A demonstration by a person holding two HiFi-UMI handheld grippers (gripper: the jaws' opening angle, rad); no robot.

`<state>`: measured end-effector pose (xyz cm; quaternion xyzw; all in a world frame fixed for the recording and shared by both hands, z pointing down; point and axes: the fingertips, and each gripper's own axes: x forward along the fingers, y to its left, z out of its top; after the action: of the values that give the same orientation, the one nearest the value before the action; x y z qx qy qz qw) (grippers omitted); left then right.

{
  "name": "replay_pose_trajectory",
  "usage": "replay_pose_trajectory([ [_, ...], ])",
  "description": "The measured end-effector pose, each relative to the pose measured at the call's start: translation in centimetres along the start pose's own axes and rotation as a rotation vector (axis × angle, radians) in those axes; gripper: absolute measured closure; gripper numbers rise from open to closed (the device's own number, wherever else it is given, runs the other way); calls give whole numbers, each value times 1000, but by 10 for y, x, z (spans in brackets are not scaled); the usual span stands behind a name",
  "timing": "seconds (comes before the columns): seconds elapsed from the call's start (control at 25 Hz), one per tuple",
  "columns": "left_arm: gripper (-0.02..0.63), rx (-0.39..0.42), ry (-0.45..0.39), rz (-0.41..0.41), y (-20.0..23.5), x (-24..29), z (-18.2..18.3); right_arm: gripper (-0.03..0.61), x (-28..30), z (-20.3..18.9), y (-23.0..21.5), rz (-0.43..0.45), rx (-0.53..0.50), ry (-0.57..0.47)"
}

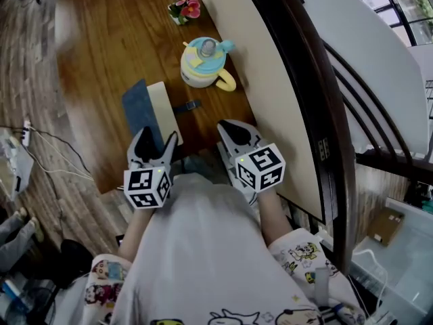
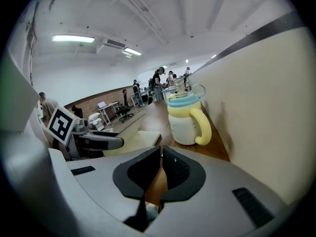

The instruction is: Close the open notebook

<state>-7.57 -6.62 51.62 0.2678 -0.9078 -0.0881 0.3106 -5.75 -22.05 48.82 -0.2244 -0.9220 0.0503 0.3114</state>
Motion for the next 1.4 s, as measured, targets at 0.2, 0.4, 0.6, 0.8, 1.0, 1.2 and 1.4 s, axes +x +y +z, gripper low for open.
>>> replay_pose_trajectory([
  [0.2, 299, 88, 41, 61, -6, 12, -10, 566, -8, -11, -10, -18, 23, 14],
  [0.4, 295, 157, 72, 101, -10, 22, -18, 566, -13, -22, -18, -33, 40, 27],
  [0.6, 291, 178, 78, 84, -16, 28, -26, 566, -18, -30, -23, -53, 51, 30],
  [0.8, 291, 138, 85, 71, -13, 34, -32, 565, -21, -34, -28, -69, 62, 34],
  [1.0, 291, 123, 81, 78, -4, 32, -28, 566, -19, -33, -29, -75, 65, 34],
  [1.2, 291, 112, 60, 86, 5, 23, -17, 565, -14, -25, -21, -61, 52, 28],
  [1.4, 293, 107, 21, 100, 18, 11, -1, 566, -2, -10, -10, -29, 21, 15],
])
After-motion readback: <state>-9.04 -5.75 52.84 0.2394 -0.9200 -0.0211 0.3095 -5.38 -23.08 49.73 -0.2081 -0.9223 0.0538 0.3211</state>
